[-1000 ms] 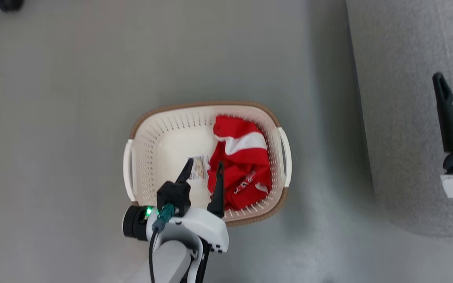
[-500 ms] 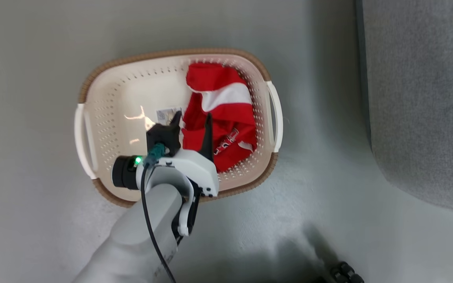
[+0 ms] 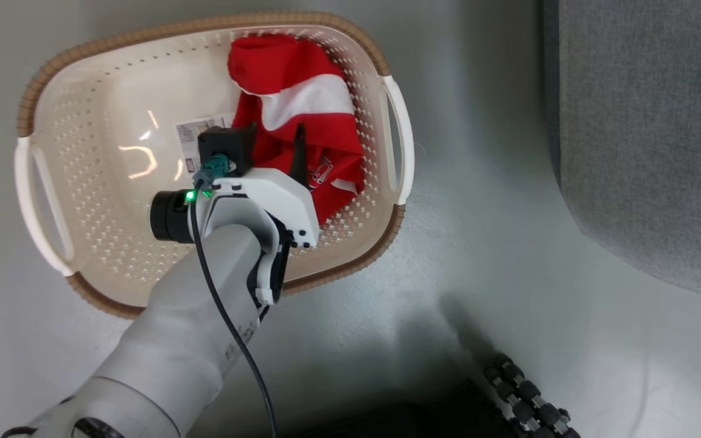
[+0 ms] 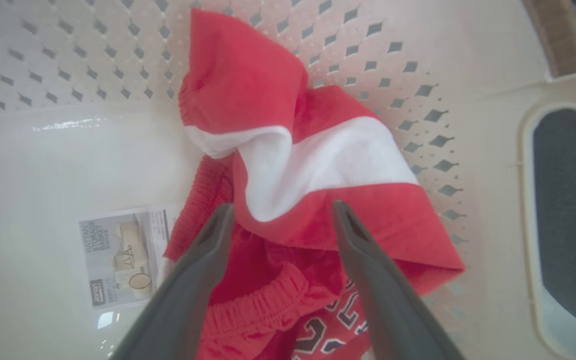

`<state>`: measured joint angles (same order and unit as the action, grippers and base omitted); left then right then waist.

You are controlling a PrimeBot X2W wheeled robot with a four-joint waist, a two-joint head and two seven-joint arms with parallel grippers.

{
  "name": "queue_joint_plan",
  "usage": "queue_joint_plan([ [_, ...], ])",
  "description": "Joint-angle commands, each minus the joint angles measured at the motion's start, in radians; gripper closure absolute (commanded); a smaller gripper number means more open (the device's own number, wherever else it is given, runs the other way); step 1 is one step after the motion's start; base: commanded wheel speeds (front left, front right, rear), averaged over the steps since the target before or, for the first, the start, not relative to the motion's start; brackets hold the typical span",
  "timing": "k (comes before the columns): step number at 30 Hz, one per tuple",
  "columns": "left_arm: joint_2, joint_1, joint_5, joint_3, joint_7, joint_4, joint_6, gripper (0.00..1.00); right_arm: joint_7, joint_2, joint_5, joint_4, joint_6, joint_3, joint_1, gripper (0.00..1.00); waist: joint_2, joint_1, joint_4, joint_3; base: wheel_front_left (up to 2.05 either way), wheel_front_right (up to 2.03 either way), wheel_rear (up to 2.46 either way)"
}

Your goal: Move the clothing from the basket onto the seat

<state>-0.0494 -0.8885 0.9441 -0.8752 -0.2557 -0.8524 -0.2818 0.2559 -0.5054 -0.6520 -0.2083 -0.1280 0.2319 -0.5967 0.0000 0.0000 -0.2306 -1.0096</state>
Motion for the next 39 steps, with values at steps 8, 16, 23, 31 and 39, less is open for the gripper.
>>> queue_joint_plan([
  [8, -0.001, -0.066, 0.117, -0.088, -0.006, -0.088, 0.019, 0.00, 0.006, -0.006, -0.012, -0.021, -0.003, 0.006, 0.041, 0.00, 0.0000, 0.0000, -0.035, -0.029, 0.00, 0.00, 0.00],
  [16, -0.001, -0.112, 0.218, -0.231, 0.010, -0.148, 0.021, 0.04, 0.006, -0.003, -0.015, -0.013, -0.003, 0.005, 0.057, 0.00, 0.0000, 0.0000, -0.049, -0.026, 0.00, 0.00, 0.00],
  [23, -0.001, -0.130, 0.280, -0.322, 0.003, -0.158, 0.022, 1.00, 0.006, 0.005, -0.022, 0.003, -0.003, -0.007, 0.051, 0.00, 0.0000, 0.0000, -0.055, -0.007, 0.00, 0.00, 0.00],
  [31, -0.001, -0.104, 0.289, -0.312, -0.005, -0.131, 0.008, 1.00, 0.006, 0.009, -0.023, 0.029, -0.003, -0.026, 0.052, 0.00, 0.0000, 0.0000, -0.040, 0.054, 0.00, 0.00, 0.00],
  [39, -0.001, 0.013, 0.171, -0.202, -0.006, -0.044, 0.011, 1.00, 0.006, -0.009, -0.014, 0.061, -0.003, -0.035, 0.100, 0.00, 0.0000, 0.0000, 0.009, 0.176, 0.00, 0.00, 0.00],
])
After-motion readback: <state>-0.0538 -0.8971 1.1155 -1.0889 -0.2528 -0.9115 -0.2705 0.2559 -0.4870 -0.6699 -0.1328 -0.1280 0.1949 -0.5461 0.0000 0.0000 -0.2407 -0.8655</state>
